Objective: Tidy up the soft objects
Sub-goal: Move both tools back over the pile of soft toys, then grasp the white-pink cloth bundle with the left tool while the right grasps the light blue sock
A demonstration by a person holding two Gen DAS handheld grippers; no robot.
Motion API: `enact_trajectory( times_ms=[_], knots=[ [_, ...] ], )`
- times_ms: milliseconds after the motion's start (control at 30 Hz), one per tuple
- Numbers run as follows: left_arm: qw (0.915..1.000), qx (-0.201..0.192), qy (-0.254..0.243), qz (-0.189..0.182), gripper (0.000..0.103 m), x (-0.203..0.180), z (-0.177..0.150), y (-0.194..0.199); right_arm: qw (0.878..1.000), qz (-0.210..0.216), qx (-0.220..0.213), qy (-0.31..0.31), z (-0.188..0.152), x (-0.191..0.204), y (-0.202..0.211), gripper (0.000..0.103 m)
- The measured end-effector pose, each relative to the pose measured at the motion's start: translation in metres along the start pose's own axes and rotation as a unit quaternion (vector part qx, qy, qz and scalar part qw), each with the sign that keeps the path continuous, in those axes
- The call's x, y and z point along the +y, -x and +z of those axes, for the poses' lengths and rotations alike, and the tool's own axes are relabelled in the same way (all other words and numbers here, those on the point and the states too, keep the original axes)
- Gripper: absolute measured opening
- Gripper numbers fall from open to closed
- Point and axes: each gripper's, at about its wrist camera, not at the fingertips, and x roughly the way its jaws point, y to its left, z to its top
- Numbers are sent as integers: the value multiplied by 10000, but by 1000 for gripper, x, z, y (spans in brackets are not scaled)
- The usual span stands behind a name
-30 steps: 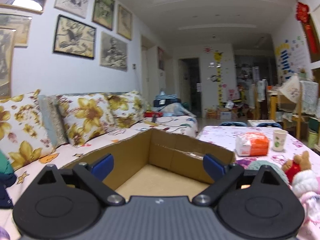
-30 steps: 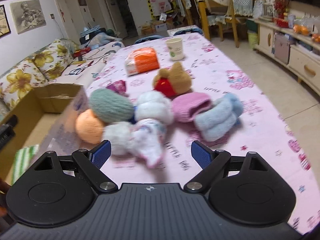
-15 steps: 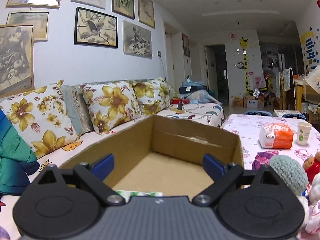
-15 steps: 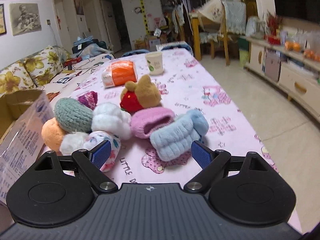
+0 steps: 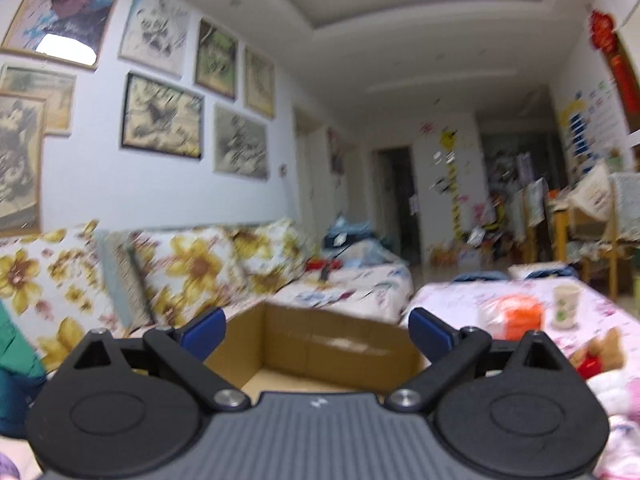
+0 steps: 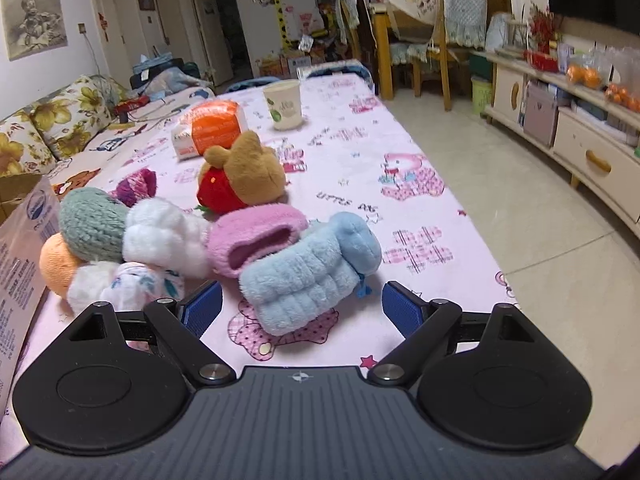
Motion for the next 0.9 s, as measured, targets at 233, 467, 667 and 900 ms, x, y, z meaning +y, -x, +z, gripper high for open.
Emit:
enact_trajectory(
  times_ms=[233,467,667,900],
  knots=[
    [9922,47,-319,-1200,98,-38,-4,14,9996,197,210,-18,-4,-2,-20,103],
    [9641,806,-556,-2470,94,-79,-25,8,9988,372,301,-80,-1,-12,-36,103],
    [9417,1350,-852,-2963,82,-111,-49,-8,9969,655,396,-163,2,-20,-49,103],
    [9279,1607,-1258,-3120,68,-132,-70,-17,9959,799,418,-58,3,-21,-57,103]
  ],
)
